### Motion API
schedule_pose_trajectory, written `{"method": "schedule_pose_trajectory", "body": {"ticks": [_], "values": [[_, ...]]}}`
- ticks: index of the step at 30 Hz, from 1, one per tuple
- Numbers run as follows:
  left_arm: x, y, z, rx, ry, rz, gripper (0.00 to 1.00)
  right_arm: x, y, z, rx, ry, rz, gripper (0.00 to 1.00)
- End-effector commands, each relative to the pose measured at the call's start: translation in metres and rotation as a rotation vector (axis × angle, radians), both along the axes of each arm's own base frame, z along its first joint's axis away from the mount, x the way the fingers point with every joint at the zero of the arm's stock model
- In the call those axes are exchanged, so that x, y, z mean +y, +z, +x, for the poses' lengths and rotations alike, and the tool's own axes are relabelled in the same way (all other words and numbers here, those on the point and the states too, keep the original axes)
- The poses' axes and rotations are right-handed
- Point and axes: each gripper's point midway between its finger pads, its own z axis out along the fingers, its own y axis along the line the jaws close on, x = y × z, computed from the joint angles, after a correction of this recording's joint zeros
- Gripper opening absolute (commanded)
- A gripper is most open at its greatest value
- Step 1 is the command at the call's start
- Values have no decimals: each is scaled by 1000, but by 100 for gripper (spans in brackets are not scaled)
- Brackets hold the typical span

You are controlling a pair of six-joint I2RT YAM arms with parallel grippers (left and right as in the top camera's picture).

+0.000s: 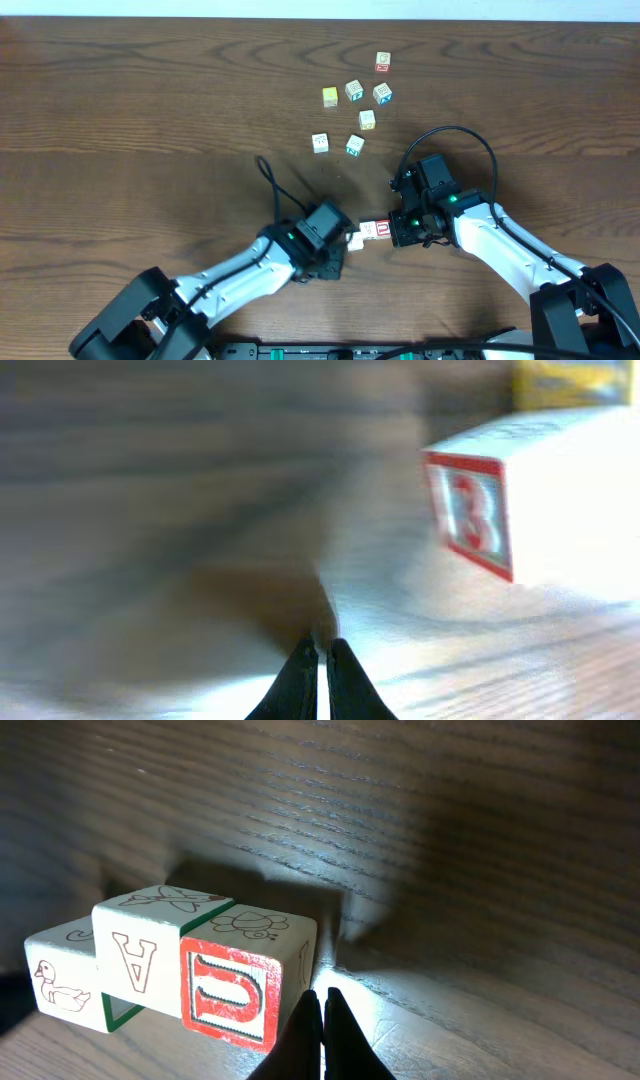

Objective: Lift 3 blocks
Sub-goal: 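Press the left gripper against the duck block toward the right gripper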

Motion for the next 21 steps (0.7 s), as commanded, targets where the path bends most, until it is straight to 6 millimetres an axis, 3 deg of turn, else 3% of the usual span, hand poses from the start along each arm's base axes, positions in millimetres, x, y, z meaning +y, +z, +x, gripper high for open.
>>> {"method": "schedule_pose_trajectory", "body": {"ticks": [1, 8, 21], "values": [[-10, -1, -6, 8, 51, -28, 8, 2, -1, -3, 1, 23, 4, 1], [-28, 9, 11, -64, 70, -106, 7, 2, -1, -3, 1, 23, 4, 1], [-35, 12, 21, -103, 88, -134, 8, 2, -1, -3, 1, 23, 4, 1]]}}
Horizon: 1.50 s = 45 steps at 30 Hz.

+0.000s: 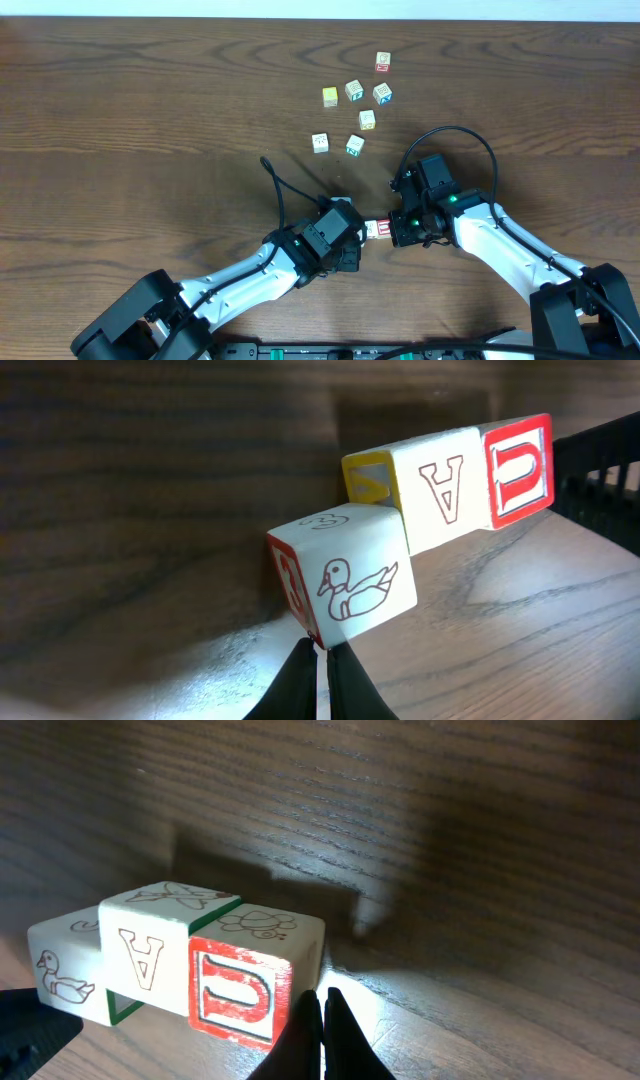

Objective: Lift 3 blocks
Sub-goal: 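Press the left gripper against the duck block toward the right gripper, then squeeze the row between both grippers, straightening the tilted duck block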

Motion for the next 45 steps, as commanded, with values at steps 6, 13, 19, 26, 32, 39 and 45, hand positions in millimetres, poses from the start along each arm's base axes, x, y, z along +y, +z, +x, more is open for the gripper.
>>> {"method": "schedule_pose_trajectory", "body": {"ticks": [6, 13, 19, 26, 32, 39, 45], "values": [[4, -7, 1, -3, 13, 16, 7, 3, -1, -3, 1, 23, 5, 1], [4, -7, 0, 0, 13, 18, 8, 3, -1, -3, 1, 23, 5, 1], [9, -11, -4, 18, 11, 42, 7, 3, -1, -3, 1, 24, 5, 1], [11, -12, -4, 15, 15, 48, 8, 3, -1, -3, 0, 23, 5, 1], [4, -11, -15, 45, -47, 20, 7, 3, -1, -3, 0, 23, 5, 1], [-4, -10, -21, 35, -76, 11, 8, 3, -1, -3, 0, 23, 5, 1], [-8, -5, -12, -5, -66, -9, 8, 3, -1, -3, 0, 23, 5, 1]]}}
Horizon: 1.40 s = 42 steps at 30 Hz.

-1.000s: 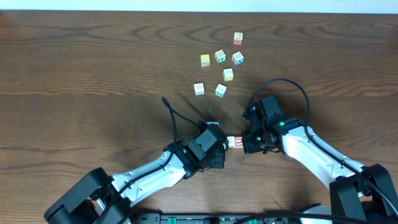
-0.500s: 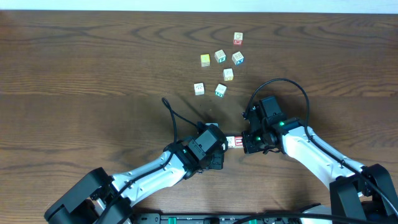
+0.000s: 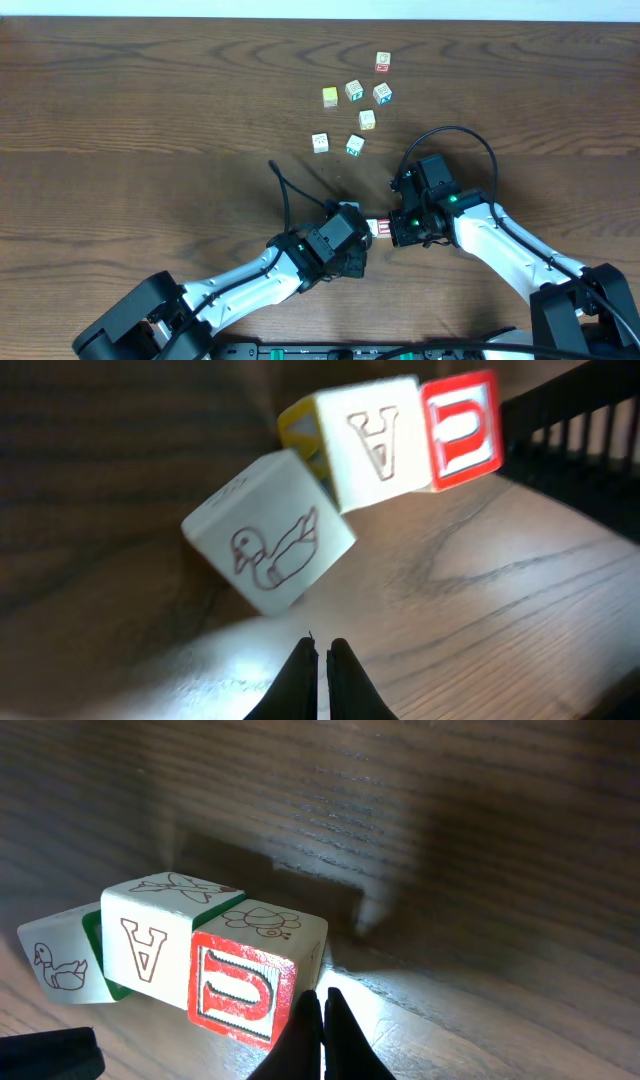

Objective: Lift 3 blocks
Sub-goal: 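Squeeze the row between both grippers, straightening the tilted duck block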

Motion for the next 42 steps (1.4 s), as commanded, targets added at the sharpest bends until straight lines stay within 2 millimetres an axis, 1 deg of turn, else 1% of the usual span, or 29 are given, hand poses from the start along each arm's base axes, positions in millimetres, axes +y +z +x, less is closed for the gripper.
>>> {"method": "schedule_pose_trajectory", "body": {"ticks": [1, 6, 24, 28, 33, 42], "values": [[6, -8, 0, -10, -6, 26, 7, 3, -1, -2, 0, 23, 5, 1], [6, -8, 0, -13, -4, 28, 8, 3, -1, -3, 0, 23, 5, 1], [13, -9, 12, -77, 21, 71, 8, 3, -1, -3, 0, 23, 5, 1], [13, -9, 12, -76, 20, 70, 8, 3, -1, -3, 0, 23, 5, 1], [9, -9, 5, -49, -10, 50, 8, 3, -1, -3, 0, 23, 5, 1], [14, -11, 12, -79, 11, 78, 8, 3, -1, -3, 0, 23, 5, 1]]}}
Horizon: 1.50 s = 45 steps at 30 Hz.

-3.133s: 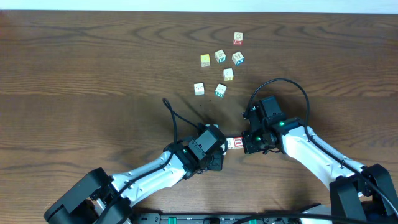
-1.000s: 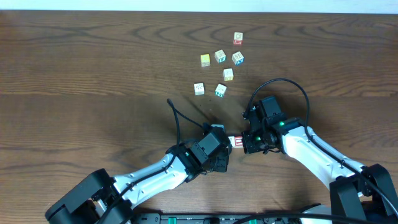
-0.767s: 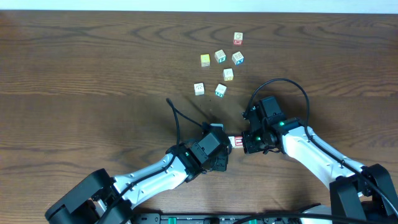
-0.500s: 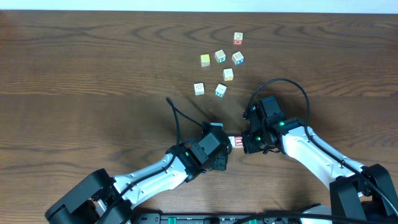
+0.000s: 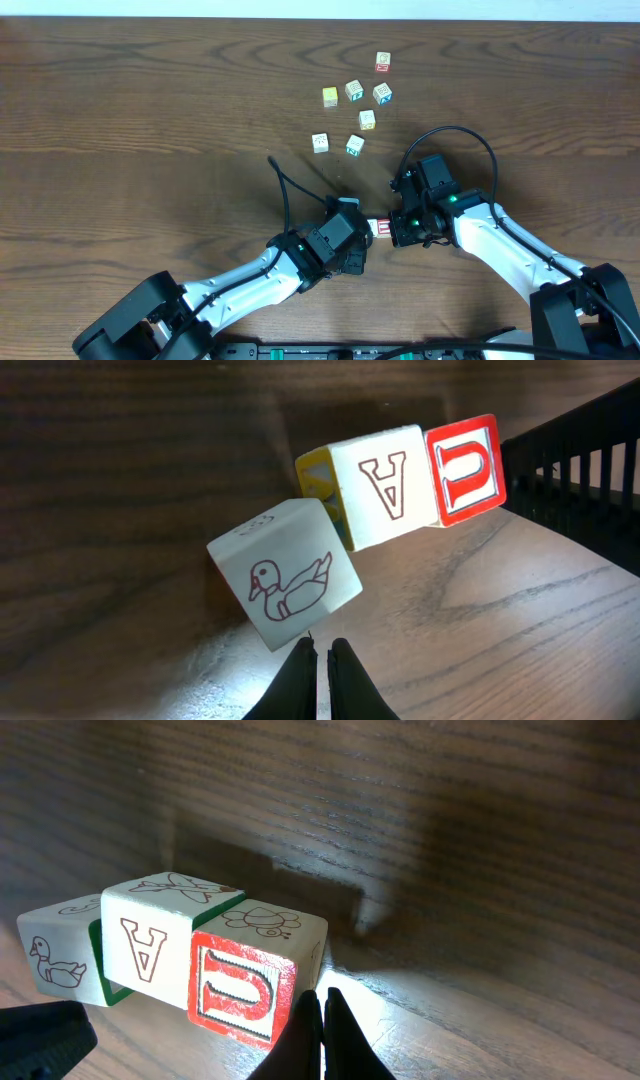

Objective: Lift 3 blocks
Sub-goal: 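Squeeze the row between both grippers, straightening the tilted duck block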

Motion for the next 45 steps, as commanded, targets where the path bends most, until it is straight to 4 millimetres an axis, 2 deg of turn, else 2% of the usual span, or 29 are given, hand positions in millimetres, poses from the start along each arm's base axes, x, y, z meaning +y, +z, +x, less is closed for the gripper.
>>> {"method": "schedule_pose_trajectory", "body": {"ticks": [1, 12, 45], "values": [[9, -13, 0, -7, -2, 49, 8, 3, -1, -3, 0, 23, 4, 1], [6, -21, 3, -7, -1, 48, 8, 3, -1, -3, 0, 23, 4, 1], [2, -16, 12, -62, -4, 40, 8, 3, -1, -2, 0, 23, 4, 1]]}}
